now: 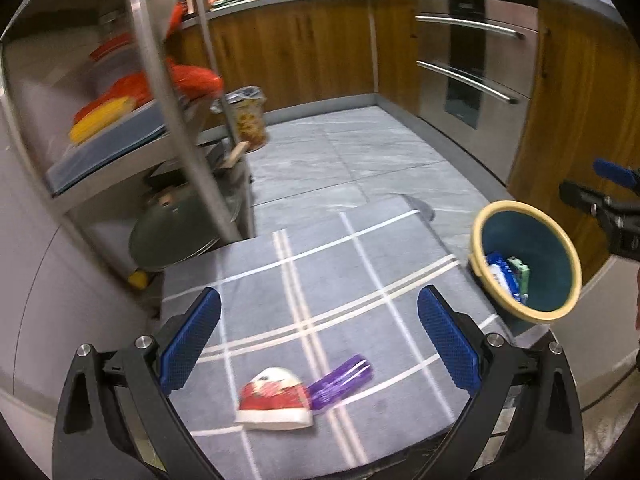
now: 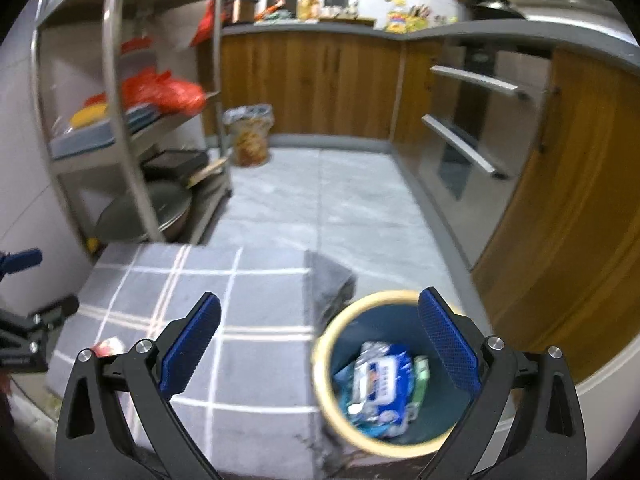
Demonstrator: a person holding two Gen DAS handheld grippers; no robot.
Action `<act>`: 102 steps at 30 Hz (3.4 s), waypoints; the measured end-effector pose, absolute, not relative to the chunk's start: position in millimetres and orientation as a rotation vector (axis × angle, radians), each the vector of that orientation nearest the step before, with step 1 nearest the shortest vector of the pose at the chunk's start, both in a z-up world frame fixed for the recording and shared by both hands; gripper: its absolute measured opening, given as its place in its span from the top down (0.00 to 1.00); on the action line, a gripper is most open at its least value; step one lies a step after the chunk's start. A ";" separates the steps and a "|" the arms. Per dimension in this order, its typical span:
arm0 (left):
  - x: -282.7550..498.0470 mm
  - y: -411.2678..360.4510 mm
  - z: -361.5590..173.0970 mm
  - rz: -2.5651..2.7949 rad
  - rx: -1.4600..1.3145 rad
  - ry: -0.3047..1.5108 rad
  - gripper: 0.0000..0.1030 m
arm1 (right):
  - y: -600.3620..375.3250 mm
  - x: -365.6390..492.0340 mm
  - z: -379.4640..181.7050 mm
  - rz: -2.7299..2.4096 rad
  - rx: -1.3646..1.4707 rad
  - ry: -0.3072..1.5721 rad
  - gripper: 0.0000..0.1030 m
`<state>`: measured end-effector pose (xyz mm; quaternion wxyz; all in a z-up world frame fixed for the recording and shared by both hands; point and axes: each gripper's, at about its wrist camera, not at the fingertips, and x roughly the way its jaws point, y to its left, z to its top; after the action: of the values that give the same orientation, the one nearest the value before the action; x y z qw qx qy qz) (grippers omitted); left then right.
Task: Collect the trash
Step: 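Move both grippers back over the paper cup and purple bottle, then grasp the white paper cup rim with the left gripper while the right grasps the purple spray bottle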
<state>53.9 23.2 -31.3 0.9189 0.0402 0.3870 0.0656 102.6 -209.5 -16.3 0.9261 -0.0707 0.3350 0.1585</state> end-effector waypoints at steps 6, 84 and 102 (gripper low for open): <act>29.2 67.7 -43.4 0.196 0.044 0.818 0.06 | -170.4 95.7 -29.0 0.406 -0.117 0.738 0.05; 106.8 183.2 -128.7 0.119 -0.114 1.158 0.97 | 72.1 92.7 -213.8 1.068 -0.894 1.014 0.62; 105.8 153.3 -121.8 0.100 -0.058 1.138 0.97 | 19.8 121.3 -165.5 0.848 -0.679 1.028 0.65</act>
<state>105.8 153.3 -121.8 0.8408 -0.0277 0.5386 0.0474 121.3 19.8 -165.5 0.7331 -0.3089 0.4675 0.3854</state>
